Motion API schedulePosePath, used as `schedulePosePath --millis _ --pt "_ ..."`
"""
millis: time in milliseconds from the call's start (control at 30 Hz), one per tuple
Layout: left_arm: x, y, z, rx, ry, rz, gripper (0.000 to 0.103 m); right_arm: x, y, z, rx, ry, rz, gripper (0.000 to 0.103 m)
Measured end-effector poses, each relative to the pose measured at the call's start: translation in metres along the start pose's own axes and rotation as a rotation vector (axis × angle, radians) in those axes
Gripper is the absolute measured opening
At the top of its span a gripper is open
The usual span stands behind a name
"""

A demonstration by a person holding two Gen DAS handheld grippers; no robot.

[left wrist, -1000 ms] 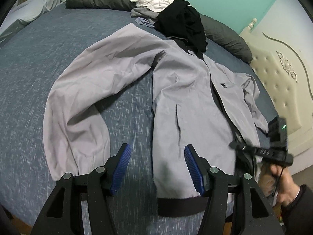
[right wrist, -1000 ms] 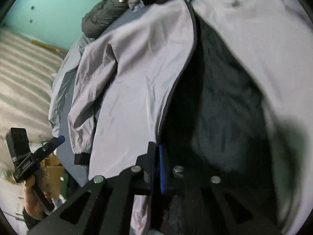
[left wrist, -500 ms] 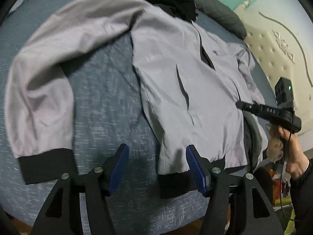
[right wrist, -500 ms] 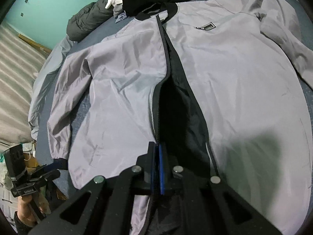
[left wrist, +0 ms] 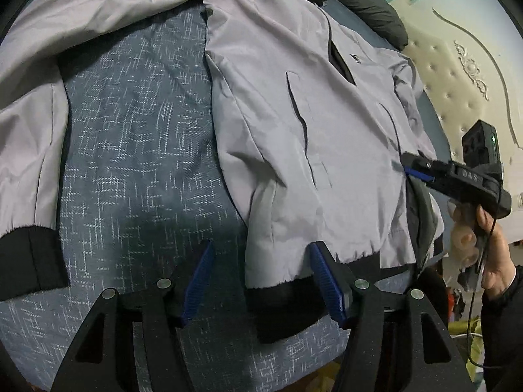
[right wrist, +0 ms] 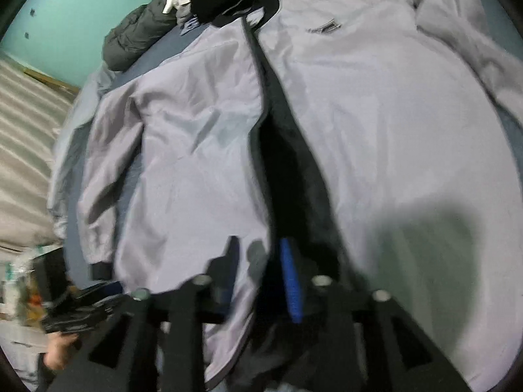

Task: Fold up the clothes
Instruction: 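Pull the jacket hem with both grippers to smooth it flat, then grasp the black waistband with both grippers and tug it to straighten the jacket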

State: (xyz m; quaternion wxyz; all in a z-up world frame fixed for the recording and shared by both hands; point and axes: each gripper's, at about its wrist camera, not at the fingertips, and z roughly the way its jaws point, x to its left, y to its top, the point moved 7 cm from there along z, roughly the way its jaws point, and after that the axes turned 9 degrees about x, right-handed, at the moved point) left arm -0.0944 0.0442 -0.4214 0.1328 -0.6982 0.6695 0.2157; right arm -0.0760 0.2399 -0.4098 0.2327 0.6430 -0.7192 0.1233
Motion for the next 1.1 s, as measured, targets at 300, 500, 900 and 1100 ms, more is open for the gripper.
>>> schedulePosePath --millis 300,500,900,1100 --pt "-0.014 -0.010 -0.004 0.009 0.007 0.041 0.037 0.017 -0.048 0.014 0.105 -0.028 -0.108 0.020" --pt "-0.035 -0.017 -0.016 0.000 0.001 0.091 0.024 0.030 -0.048 -0.007 0.073 -0.042 -0.160 0.004" --pt "-0.032 -0.039 -0.027 0.018 0.025 0.066 0.059 0.021 -0.050 -0.031 0.084 -0.093 -0.219 0.004" --pt "-0.008 -0.044 -0.006 0.039 0.050 0.013 0.059 0.011 -0.057 -0.015 0.094 -0.089 -0.191 0.004"
